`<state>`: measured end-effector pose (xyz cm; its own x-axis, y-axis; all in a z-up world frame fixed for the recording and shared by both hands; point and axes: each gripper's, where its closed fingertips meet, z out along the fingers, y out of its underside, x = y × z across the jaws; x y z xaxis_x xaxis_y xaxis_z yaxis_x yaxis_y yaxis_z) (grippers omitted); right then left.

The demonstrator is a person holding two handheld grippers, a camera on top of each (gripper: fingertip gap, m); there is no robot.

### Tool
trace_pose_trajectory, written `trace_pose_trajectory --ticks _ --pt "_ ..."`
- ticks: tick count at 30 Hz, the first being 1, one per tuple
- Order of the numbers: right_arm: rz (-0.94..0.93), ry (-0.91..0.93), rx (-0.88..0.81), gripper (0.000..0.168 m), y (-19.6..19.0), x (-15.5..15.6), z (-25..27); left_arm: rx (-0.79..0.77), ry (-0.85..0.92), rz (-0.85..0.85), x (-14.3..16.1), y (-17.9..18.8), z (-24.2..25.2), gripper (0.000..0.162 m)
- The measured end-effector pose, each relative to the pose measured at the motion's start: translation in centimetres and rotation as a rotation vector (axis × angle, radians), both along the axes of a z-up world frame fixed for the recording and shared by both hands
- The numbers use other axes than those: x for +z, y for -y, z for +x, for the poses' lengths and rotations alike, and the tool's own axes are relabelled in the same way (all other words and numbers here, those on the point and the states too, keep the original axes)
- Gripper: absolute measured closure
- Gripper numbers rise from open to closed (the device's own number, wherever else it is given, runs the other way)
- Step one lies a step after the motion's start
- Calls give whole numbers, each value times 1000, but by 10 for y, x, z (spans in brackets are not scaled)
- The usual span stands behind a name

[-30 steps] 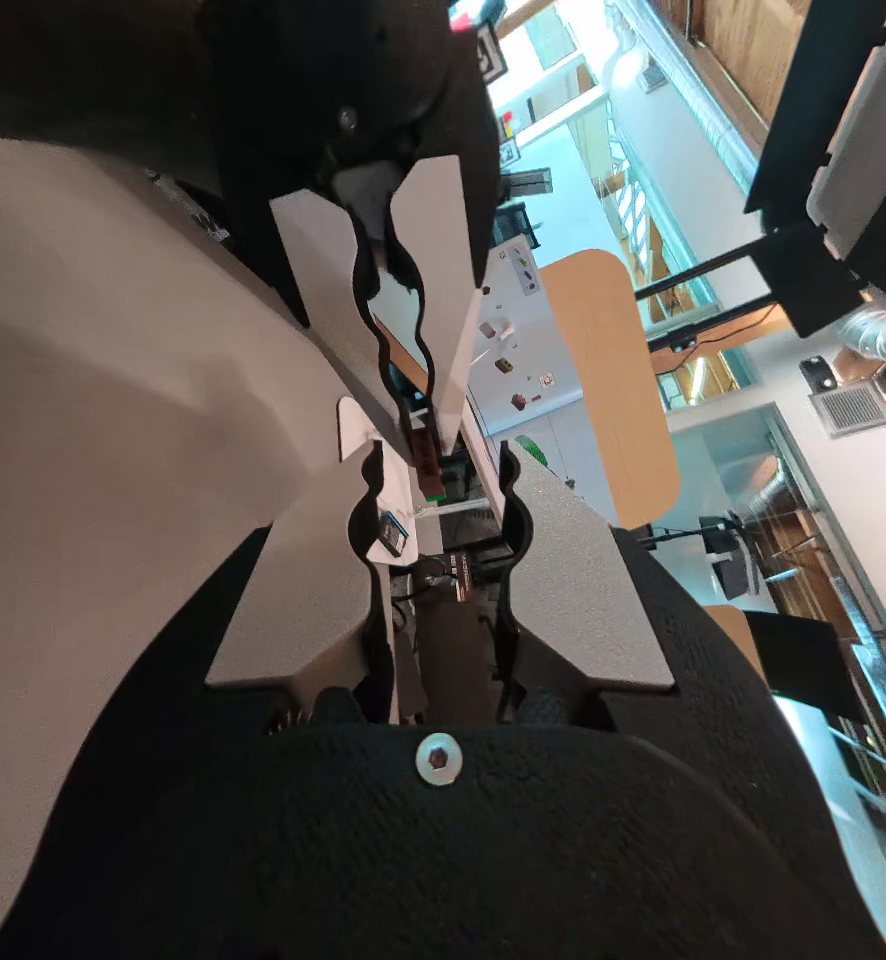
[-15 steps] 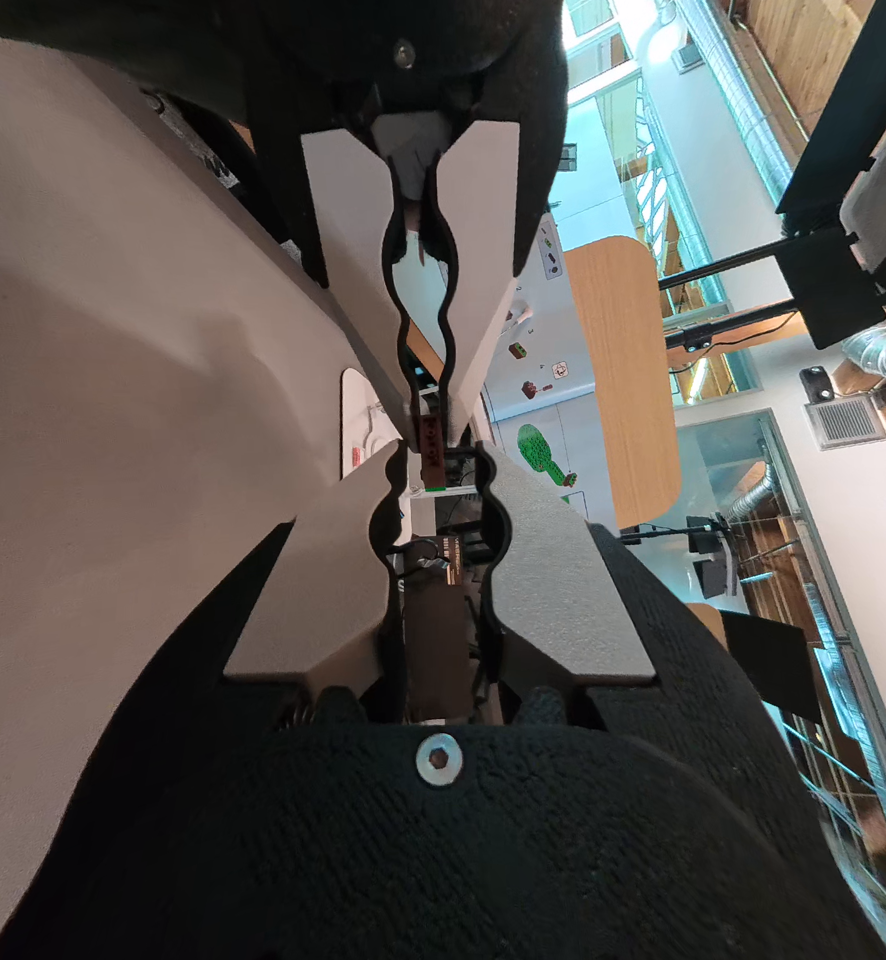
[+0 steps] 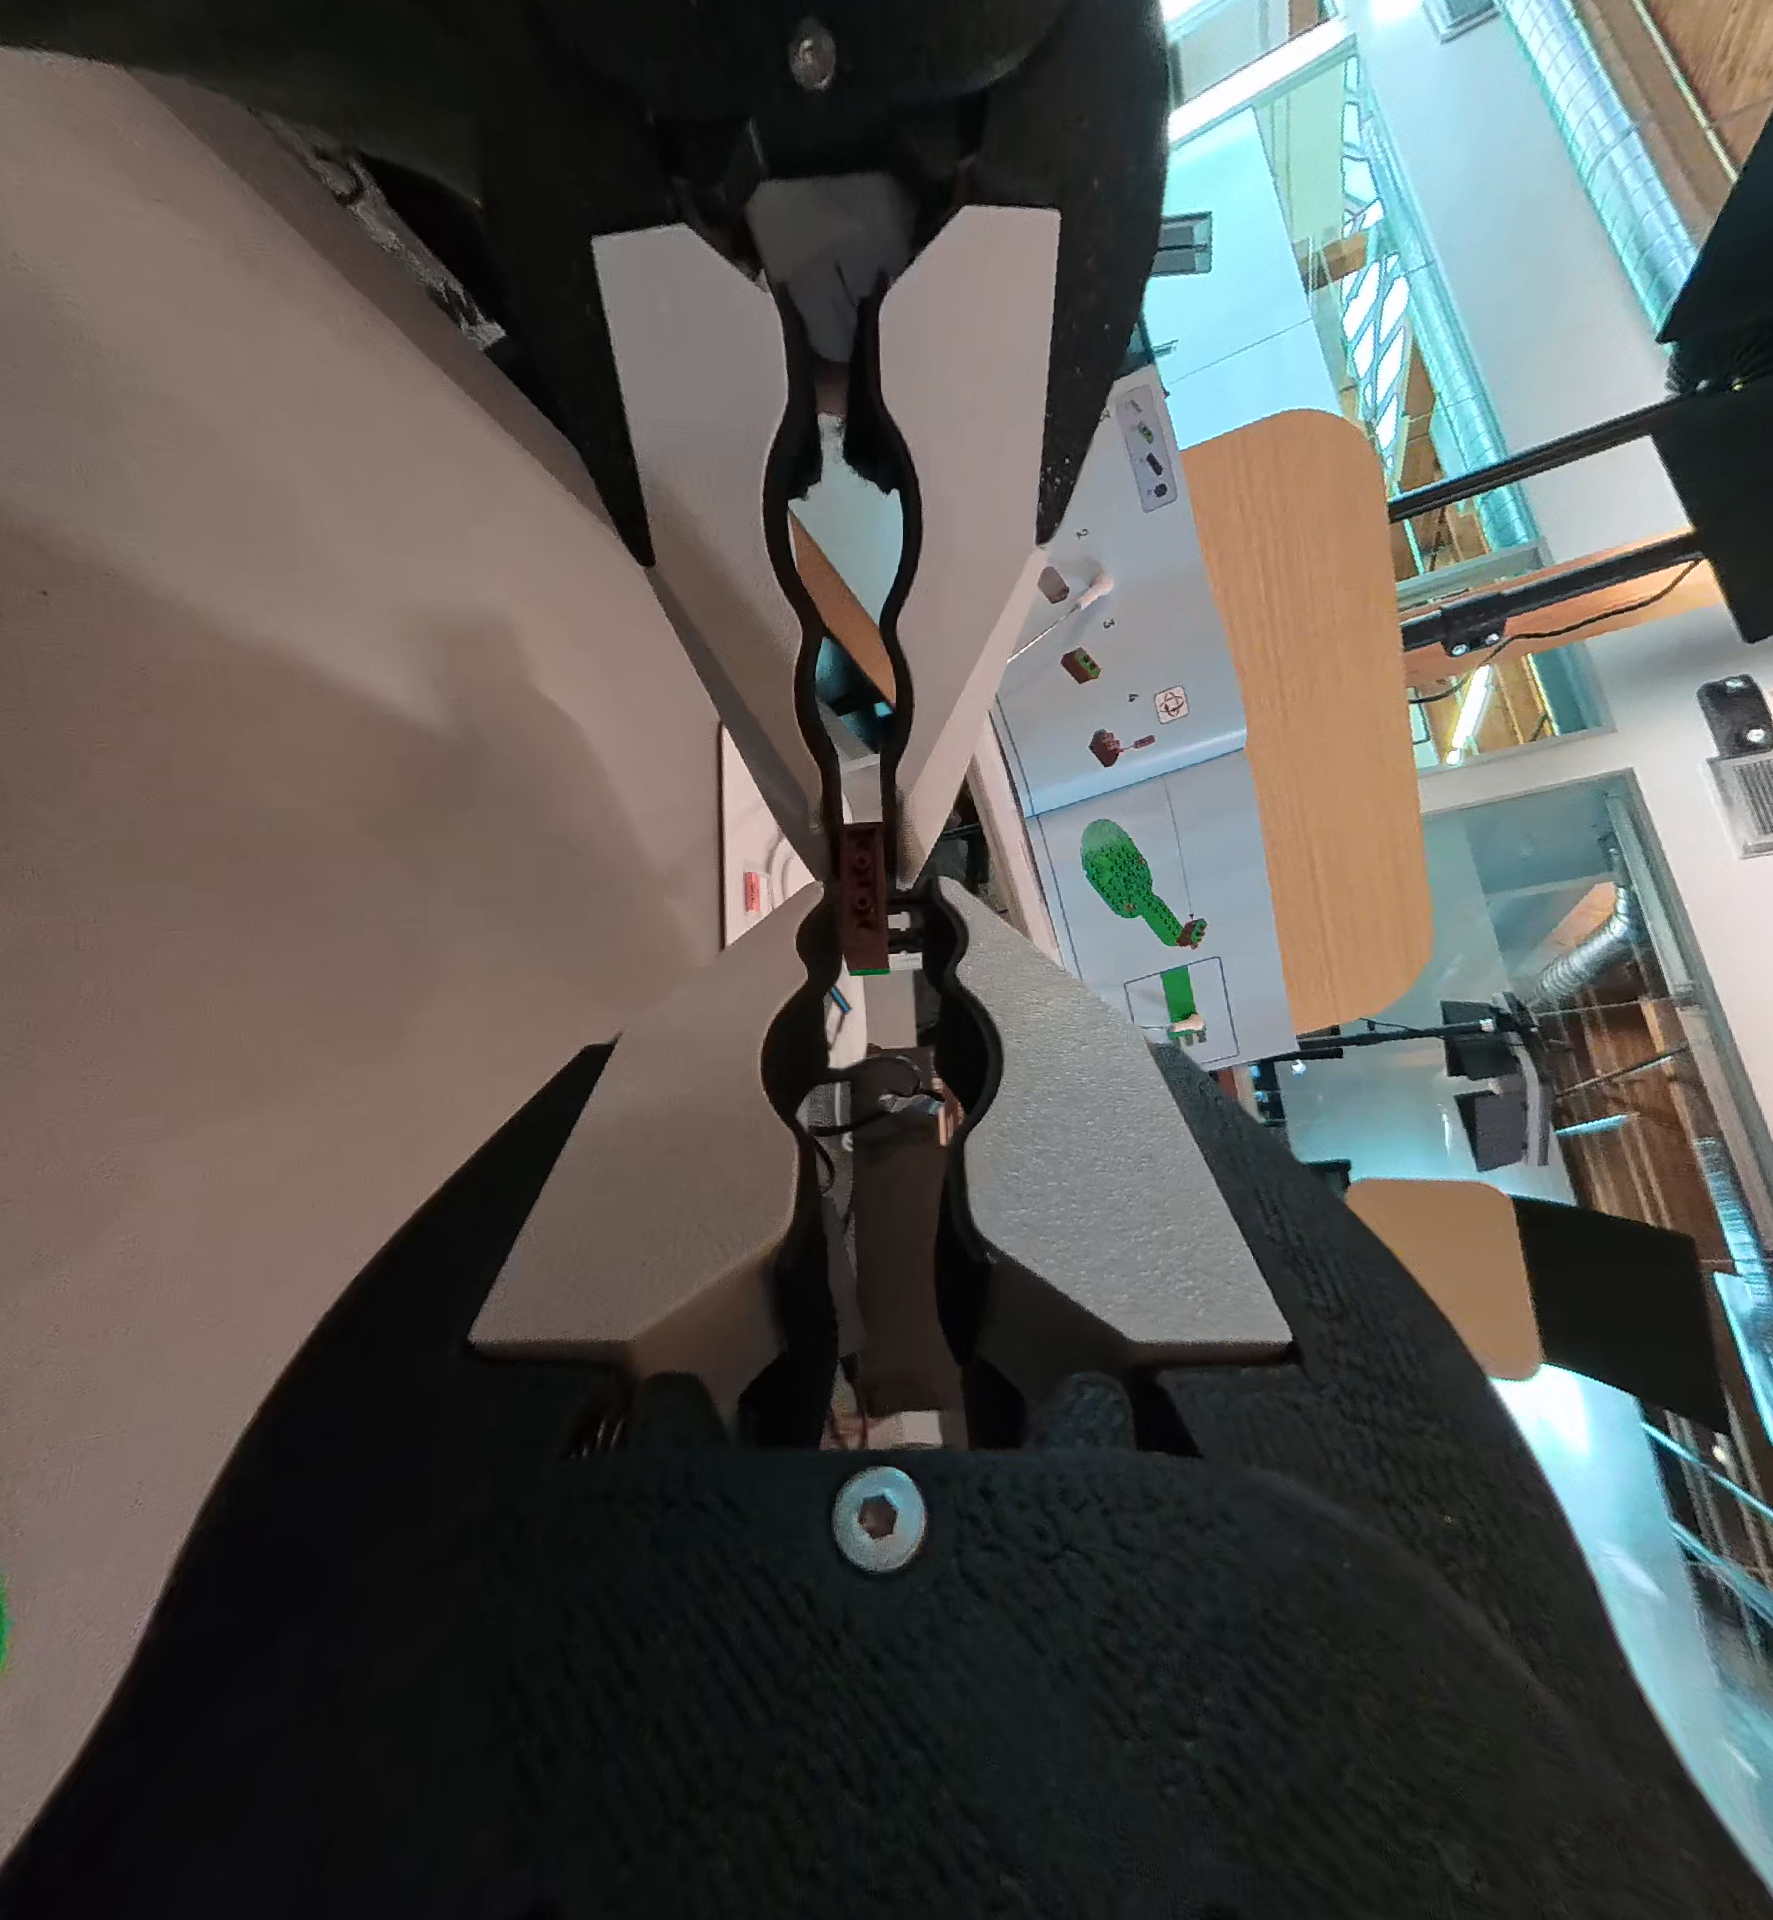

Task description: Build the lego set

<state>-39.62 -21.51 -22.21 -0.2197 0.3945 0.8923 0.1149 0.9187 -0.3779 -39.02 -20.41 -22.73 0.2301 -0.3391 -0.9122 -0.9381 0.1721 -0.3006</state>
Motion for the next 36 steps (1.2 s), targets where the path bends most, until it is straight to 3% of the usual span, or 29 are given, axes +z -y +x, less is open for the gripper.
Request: trace_pose_trajectory --ticks 1,3,5,6,11,14,17,21,26,31,34,36 --pt "-27 -3 -1 155 0 1 -1 3 -2 4 0 0 -1 156" --pt "-99 -24 2 154 -2 5 -1 13 -4 28 4 -1 -1 156" --pt "-181 -49 20 128 -2 12 2 16 -29 81 10 -1 -1 156" --pt "-257 -59 33 124 -2 18 5 19 -45 104 13 -1 -1 156" --pt "-642 -116 174 133 6 51 21 23 -81 189 20 -4 -1 157" --pt "-642 -235 156 139 -5 70 28 25 -93 271 29 -5 -1 157" --pt "-554 -496 52 140 -31 103 40 50 -98 363 36 -13 -4 157" --pt "-491 -815 -53 151 -58 140 73 23 25 315 4 -42 10 156" --pt "-546 -1016 -107 158 -85 155 103 153 171 361 -56 -89 8 156" --pt "-665 -1148 -44 161 -99 162 126 292 247 335 -106 -107 -2 156" --pt "-696 -1201 -41 161 -109 161 135 322 458 290 -112 -111 -2 156" --pt "-710 -1227 -44 161 -115 160 138 305 499 275 -113 -112 -2 156"
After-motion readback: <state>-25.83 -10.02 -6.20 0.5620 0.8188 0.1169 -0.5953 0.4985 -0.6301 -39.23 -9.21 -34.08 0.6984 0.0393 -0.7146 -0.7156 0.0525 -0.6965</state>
